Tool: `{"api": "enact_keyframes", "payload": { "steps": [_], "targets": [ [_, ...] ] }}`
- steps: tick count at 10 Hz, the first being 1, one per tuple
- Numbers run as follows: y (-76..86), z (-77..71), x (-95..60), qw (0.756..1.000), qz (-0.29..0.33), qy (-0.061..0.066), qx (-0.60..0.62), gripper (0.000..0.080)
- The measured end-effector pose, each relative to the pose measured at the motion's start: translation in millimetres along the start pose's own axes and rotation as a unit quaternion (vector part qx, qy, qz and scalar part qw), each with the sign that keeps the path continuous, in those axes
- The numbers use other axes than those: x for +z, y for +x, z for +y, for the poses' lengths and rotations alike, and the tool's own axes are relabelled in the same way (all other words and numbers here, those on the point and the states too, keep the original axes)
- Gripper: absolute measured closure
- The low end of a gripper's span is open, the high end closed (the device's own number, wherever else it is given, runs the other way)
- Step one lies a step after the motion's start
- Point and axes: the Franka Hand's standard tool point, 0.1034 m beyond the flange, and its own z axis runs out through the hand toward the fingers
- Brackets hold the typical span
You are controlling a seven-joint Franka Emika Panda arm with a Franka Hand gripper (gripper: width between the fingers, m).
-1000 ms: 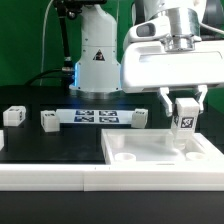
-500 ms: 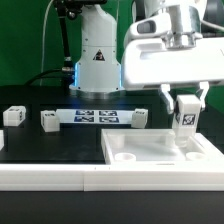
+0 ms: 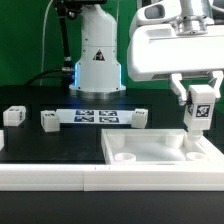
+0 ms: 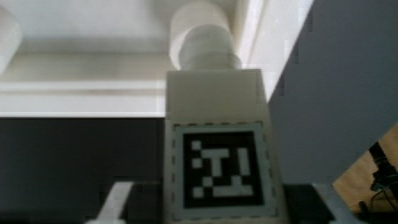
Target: Assemble one leg
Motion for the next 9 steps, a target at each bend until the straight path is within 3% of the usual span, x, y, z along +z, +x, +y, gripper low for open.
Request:
{"api": "enact_keyframes", "payload": {
  "steps": [5, 6, 9],
  "targets": [
    [-2.0, 0.6, 1.2, 1.000, -0.002, 0.000, 0.000, 0.0508],
    [-6.6, 5.3, 6.9, 1.000, -0.001, -0.004, -0.004, 0.0508],
    [0.1, 7.2, 15.3, 1.000, -0.002, -0.003, -0.002, 0.0508]
  ]
}}
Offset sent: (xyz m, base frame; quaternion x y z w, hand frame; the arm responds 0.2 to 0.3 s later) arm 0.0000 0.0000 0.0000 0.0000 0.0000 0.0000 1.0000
